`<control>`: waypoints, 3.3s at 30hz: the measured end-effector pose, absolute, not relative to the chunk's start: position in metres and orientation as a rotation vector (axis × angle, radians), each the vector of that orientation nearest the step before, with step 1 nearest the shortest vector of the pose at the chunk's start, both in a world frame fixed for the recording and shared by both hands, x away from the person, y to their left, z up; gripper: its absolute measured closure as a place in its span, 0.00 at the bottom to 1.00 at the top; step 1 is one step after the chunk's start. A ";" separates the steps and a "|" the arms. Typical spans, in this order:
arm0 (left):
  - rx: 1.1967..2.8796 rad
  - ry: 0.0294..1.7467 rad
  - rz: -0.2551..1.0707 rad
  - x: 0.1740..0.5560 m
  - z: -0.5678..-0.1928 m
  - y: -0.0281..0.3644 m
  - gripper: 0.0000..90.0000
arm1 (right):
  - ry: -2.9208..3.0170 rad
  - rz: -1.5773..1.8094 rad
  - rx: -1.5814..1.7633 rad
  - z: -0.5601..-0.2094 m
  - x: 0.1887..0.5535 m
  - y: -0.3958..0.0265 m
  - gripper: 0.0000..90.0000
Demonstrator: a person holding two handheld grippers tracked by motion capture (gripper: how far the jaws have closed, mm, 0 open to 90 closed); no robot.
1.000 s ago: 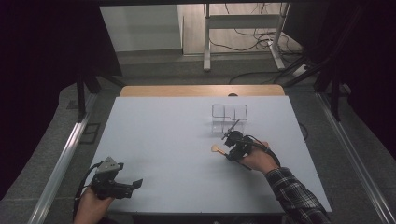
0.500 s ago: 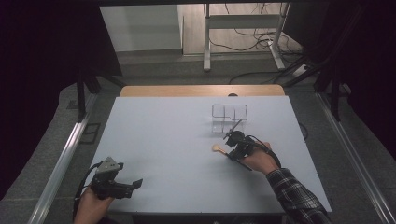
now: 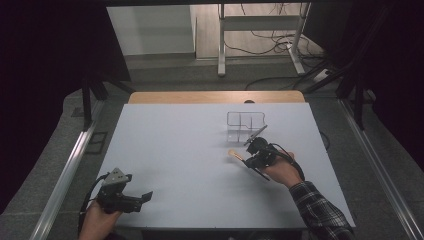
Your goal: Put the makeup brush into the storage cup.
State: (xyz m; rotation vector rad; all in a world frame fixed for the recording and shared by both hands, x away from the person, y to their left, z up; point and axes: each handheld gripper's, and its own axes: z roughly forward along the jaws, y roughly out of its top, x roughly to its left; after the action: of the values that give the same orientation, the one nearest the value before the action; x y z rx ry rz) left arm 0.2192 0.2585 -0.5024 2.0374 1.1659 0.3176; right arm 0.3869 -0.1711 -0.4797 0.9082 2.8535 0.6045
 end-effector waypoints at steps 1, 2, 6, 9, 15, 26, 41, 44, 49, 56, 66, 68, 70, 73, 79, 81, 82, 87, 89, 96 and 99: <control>2.031 1.165 0.315 0.219 -0.502 0.259 0.01 | 2.851 0.615 0.903 -0.479 0.387 -0.172 0.93; 2.028 1.164 0.315 0.219 -0.502 0.259 0.01 | 2.848 0.631 0.914 -0.478 0.386 -0.172 0.93; 2.033 1.163 0.313 0.219 -0.502 0.259 0.01 | 2.838 0.671 0.921 -0.475 0.385 -0.176 0.93; 2.037 1.163 0.313 0.219 -0.502 0.258 0.01 | 2.825 0.689 0.922 -0.474 0.385 -0.178 0.93; 2.031 1.163 0.310 0.219 -0.502 0.259 0.01 | 2.791 0.733 0.943 -0.469 0.386 -0.185 0.93; 2.032 1.163 0.308 0.219 -0.503 0.259 0.01 | 2.729 0.838 0.937 -0.459 0.385 -0.192 0.93; 2.036 1.163 0.309 0.219 -0.503 0.259 0.01 | 2.641 0.959 0.921 -0.446 0.382 -0.200 0.93; 2.036 1.163 0.309 0.219 -0.503 0.259 0.01 | 2.624 0.973 0.920 -0.443 0.382 -0.201 0.93; 2.036 1.161 0.308 0.219 -0.503 0.259 0.01 | 2.585 1.014 0.927 -0.438 0.381 -0.204 0.93; 2.037 1.156 0.308 0.219 -0.503 0.258 0.01 | 2.524 1.081 0.940 -0.431 0.381 -0.210 0.93; 2.040 1.155 0.306 0.219 -0.503 0.258 0.01 | 2.438 1.154 0.962 -0.424 0.381 -0.218 0.93; 2.040 1.155 0.307 0.219 -0.503 0.258 0.01 | 2.420 1.165 0.963 -0.423 0.381 -0.220 0.93; 2.041 1.154 0.307 0.219 -0.503 0.258 0.01 | 2.402 1.175 0.966 -0.422 0.381 -0.221 0.93; 2.041 1.154 0.307 0.219 -0.503 0.258 0.01 | 2.377 1.191 0.974 -0.421 0.381 -0.223 0.93; 2.042 1.156 0.306 0.219 -0.503 0.258 0.01 | 2.325 1.225 0.990 -0.418 0.382 -0.228 0.93; 2.042 1.156 0.306 0.219 -0.503 0.258 0.01 | 2.304 1.233 0.994 -0.418 0.382 -0.230 0.93; 2.041 1.156 0.306 0.219 -0.503 0.258 0.01 | 2.292 1.238 1.002 -0.417 0.382 -0.231 0.93; 2.042 1.157 0.306 0.219 -0.503 0.258 0.01 | 2.248 1.255 1.023 -0.416 0.385 -0.236 0.93; 2.041 1.157 0.306 0.219 -0.503 0.258 0.01 | 2.230 1.261 1.029 -0.416 0.385 -0.237 0.93; 2.041 1.158 0.307 0.219 -0.503 0.258 0.01 | 2.188 1.287 1.054 -0.416 0.390 -0.241 0.93; 2.040 1.160 0.307 0.220 -0.503 0.258 0.01 | 2.171 1.297 1.061 -0.417 0.392 -0.241 0.93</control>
State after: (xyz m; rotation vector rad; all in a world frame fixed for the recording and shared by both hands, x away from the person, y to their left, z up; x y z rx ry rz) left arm 0.2195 0.2581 -0.5030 2.0400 1.1597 0.3073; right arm 0.3923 -0.2412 -0.4169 1.0614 2.1708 1.2974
